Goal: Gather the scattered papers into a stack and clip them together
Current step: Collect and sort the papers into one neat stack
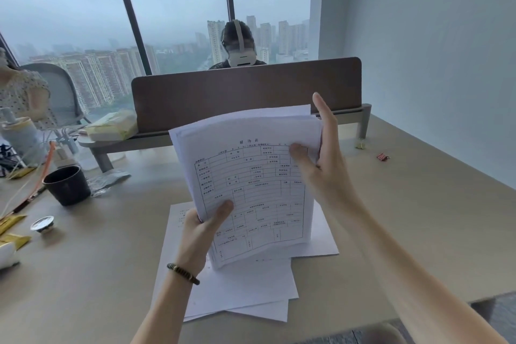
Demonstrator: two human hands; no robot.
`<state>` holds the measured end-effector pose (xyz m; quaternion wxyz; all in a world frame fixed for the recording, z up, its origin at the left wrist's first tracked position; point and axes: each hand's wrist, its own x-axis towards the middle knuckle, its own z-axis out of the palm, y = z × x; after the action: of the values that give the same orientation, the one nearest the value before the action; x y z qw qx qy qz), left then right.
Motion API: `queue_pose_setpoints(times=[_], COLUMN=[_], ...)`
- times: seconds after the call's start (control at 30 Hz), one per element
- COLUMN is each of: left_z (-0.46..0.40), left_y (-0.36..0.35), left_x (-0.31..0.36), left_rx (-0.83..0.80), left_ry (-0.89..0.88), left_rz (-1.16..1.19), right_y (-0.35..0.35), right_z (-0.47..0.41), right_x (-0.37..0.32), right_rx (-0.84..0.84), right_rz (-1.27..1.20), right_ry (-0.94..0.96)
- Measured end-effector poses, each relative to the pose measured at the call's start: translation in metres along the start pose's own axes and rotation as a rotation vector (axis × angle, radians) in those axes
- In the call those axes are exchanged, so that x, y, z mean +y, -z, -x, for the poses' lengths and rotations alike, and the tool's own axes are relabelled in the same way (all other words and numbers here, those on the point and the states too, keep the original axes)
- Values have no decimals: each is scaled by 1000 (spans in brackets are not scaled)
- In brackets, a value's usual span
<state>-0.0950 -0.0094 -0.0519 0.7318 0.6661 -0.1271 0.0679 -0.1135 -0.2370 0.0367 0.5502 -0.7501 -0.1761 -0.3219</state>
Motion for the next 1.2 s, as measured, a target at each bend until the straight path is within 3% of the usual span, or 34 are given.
queue_pose_setpoints(times=[0.17,0.4,0.53,0.7,0.8,0.87,1.03,1.2], left_z=[2,3,3,2,0,-1,-5,-4], left_y=[2,1,2,2,0,-2,-5,-2], left_x=[-1,-7,-10,-11,-11,-11,-9,-15], left_rx=[-11,-9,-2,-3,-4,-11,-29,27], left_ry=[-6,27,47,52,44,33,-50,-6], left_rz=[2,5,-4,-16,-8,-7,-53,-233], right_y=[4,6,3,0,-10,-14,-21,-23], right_z=[-14,-9,-7,5,23,29,16,33], right_x=[-9,4,5,33,51,56,55,62], right_rx=[-4,46,58,23,-79,-58,17,-8], right_rz=[241,281,141,-440,-421,-430,-319,-425], right_ry=[170,115,32,-303,-437,-486,-472,-528])
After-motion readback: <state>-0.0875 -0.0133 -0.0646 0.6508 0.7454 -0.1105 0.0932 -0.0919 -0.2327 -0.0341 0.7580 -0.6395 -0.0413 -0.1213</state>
